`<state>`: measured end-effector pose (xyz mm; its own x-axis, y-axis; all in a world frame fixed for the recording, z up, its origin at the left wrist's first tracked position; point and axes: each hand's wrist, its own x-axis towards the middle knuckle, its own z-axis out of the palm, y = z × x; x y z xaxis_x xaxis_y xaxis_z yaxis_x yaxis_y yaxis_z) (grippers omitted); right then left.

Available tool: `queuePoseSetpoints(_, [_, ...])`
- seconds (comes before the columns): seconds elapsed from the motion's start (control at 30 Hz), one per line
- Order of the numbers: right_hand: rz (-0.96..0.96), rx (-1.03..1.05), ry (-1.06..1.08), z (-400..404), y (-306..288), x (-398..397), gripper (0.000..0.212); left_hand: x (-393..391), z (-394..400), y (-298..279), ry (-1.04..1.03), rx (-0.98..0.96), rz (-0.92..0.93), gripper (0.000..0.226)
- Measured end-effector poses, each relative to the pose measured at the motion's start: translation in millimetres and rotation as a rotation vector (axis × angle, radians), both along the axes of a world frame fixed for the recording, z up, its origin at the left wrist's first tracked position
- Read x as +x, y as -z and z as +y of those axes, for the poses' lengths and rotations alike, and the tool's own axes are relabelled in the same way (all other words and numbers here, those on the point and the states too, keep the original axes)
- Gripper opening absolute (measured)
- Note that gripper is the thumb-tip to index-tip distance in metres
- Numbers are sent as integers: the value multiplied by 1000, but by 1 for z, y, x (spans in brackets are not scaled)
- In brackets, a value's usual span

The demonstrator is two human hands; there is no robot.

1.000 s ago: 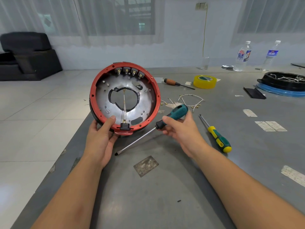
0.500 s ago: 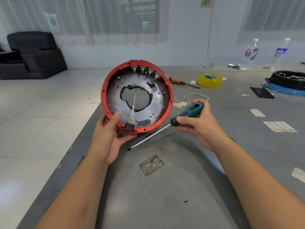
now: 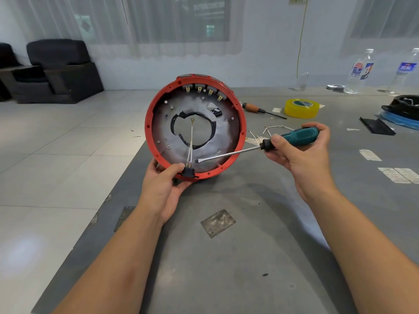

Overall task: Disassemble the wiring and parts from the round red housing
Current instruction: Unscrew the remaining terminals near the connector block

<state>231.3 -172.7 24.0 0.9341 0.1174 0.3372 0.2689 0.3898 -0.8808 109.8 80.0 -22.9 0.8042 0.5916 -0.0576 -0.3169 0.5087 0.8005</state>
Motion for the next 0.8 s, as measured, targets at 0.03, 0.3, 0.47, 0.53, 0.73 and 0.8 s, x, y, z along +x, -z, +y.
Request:
queuePoseSetpoints(0.03, [7, -15, 8, 0, 1, 0, 63, 0, 0, 0, 5, 7, 0, 37])
queuePoseSetpoints(0.3, [46, -78, 40, 7, 4, -2, 63, 0, -1, 2, -19, -23, -13, 57])
queuePoseSetpoints(0.47, [87, -102, 51, 6, 3, -2, 64, -1, -2, 1, -20, -25, -13, 63])
queuePoseSetpoints(0.53, [100, -117, 54, 5, 4, -1, 65, -1, -2, 2, -28, -19, -4, 68])
queuePoseSetpoints(0.73, [101, -177, 89, 5, 1, 5, 67, -2, -3, 2, -5, 55, 29, 64])
queuePoseSetpoints(0.8, [95, -207, 91, 6, -2, 7, 73, -1, -4, 2, -2, 87, 32, 59])
